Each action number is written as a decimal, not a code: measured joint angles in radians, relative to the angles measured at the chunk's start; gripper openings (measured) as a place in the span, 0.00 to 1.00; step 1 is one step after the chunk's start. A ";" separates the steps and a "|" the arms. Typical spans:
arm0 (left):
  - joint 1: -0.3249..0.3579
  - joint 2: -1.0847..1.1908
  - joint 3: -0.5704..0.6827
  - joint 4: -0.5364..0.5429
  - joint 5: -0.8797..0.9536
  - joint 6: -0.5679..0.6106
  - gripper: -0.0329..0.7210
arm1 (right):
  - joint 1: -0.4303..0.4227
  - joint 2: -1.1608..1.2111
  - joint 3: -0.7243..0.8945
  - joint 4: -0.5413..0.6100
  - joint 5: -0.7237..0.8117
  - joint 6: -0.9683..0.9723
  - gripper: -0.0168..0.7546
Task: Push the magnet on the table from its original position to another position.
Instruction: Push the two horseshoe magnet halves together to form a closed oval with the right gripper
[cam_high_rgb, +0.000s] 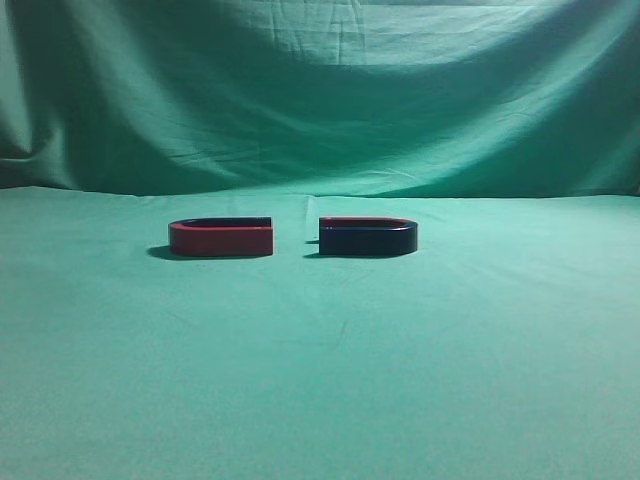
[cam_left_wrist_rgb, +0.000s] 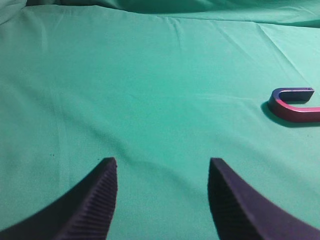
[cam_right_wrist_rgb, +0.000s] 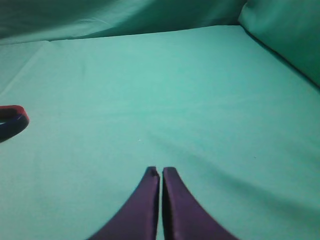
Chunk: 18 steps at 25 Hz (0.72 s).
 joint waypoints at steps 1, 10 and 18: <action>0.000 0.000 0.000 0.000 0.000 0.000 0.54 | 0.000 0.000 0.000 0.000 0.000 0.000 0.02; 0.000 0.000 0.000 0.000 0.000 0.000 0.54 | 0.000 0.000 0.000 0.000 0.000 0.000 0.02; 0.000 0.000 0.000 0.000 0.000 0.000 0.54 | 0.000 0.000 0.000 0.000 0.000 0.000 0.02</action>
